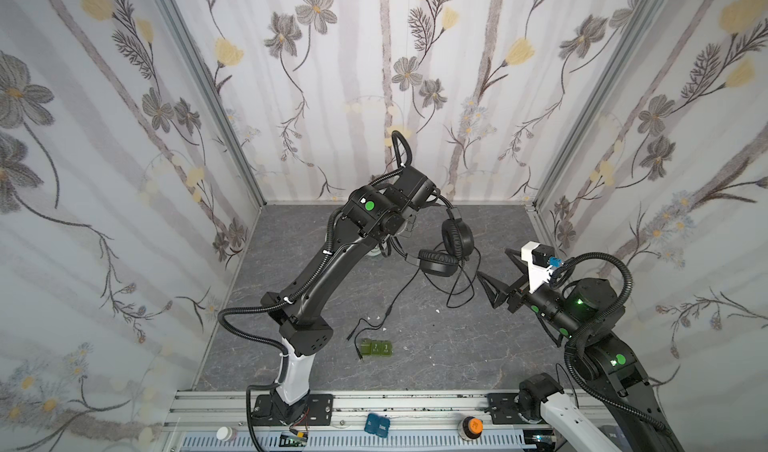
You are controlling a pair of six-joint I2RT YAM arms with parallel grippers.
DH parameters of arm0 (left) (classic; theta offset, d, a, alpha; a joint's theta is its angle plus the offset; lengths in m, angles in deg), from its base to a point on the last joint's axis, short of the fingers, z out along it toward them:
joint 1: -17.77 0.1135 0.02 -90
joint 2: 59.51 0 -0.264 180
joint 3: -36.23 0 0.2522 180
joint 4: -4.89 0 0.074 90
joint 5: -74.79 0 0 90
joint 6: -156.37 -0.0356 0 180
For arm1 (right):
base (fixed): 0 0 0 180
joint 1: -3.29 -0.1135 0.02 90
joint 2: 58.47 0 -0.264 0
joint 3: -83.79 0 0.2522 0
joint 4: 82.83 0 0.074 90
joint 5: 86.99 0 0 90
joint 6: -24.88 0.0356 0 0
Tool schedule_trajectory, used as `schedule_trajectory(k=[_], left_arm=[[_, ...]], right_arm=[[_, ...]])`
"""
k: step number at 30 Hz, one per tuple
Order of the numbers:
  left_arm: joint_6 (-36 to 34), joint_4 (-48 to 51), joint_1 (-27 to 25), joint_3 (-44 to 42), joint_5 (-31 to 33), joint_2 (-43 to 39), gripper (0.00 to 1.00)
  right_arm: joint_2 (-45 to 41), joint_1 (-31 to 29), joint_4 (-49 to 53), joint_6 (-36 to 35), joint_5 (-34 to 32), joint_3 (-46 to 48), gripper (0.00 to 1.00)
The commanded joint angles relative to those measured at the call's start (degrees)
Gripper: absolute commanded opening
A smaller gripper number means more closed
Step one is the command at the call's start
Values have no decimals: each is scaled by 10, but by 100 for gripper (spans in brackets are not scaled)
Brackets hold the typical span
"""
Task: Wrap the headphones
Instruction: 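Lift the black headset up off the table with the left gripper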
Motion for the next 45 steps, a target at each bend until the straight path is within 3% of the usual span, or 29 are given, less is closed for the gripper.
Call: schedule_trajectory(k=[1, 8, 17, 21, 25, 29, 39, 45], left_arm=[[-2, -27, 7, -8, -7, -35, 0], [-2, -113, 32, -138, -69, -140, 0], [-1, -81, 41, -76, -127, -165, 0], [-6, -74, 42, -61, -139, -172, 0], [-12, -103, 44, -70, -189, -182, 0], [-2, -96, 47, -56, -199, -177, 0], [19, -132, 47, -86, -216, -191, 0], [27, -131, 48, -91, -218, -187, 0]], right_arm=[[33, 0, 22, -14, 49, -51, 98], [50, 1, 52, -32, -4, -96, 97], [83, 44, -31, -68, 67, -28, 97], [70, 46, -118, -60, 20, 30, 95], [97, 44, -167, -46, 78, 58, 95], [107, 43, -234, -11, 126, 116, 95], [142, -12, -255, -15, 160, 128, 94], [172, -20, -287, 1, 168, 110, 86]])
